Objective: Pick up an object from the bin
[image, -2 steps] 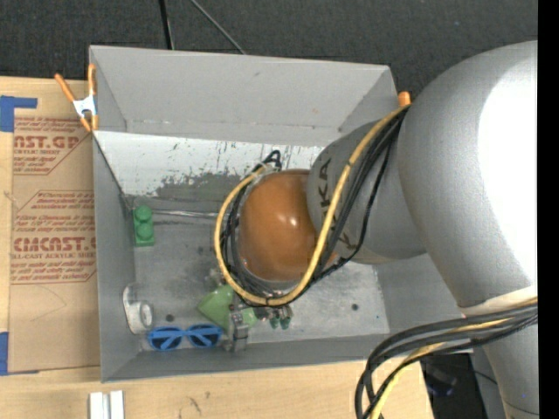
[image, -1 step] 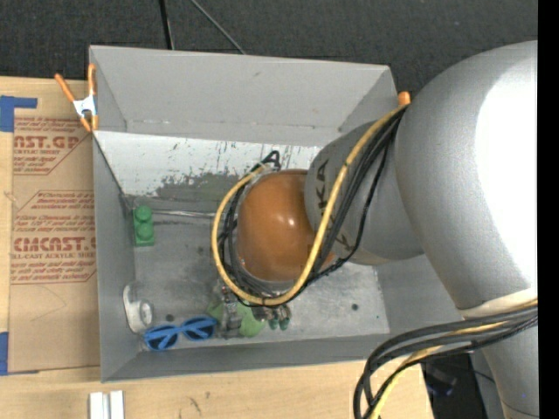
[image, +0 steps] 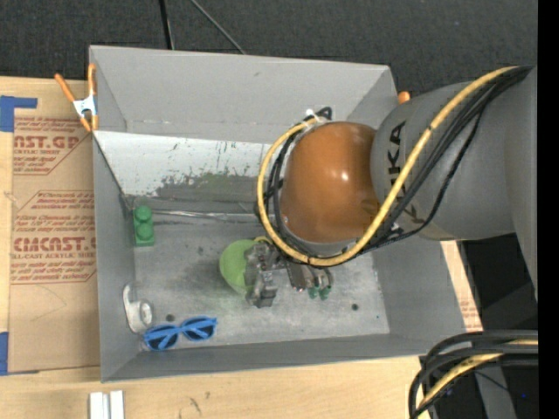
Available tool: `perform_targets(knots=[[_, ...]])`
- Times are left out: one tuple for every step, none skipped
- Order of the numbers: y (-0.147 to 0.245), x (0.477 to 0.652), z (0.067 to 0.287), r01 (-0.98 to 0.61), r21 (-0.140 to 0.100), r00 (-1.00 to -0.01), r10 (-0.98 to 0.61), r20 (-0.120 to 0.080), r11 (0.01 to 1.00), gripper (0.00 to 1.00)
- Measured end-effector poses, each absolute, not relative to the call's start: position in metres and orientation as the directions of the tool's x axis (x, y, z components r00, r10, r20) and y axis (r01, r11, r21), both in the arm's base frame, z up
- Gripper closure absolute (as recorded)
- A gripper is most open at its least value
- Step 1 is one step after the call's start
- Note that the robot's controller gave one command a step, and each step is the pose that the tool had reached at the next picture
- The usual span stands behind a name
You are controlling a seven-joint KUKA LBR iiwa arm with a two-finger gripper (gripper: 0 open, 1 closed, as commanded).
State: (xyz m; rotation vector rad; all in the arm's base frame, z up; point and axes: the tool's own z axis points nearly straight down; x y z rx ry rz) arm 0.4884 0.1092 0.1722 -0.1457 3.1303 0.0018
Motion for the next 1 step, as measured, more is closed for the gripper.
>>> perform_targets(knots=[[0.1238, 0.5156, 0.3252, -0.107, 0.001, -0.994, -0.107, -0.011, 0.994, 1.0]])
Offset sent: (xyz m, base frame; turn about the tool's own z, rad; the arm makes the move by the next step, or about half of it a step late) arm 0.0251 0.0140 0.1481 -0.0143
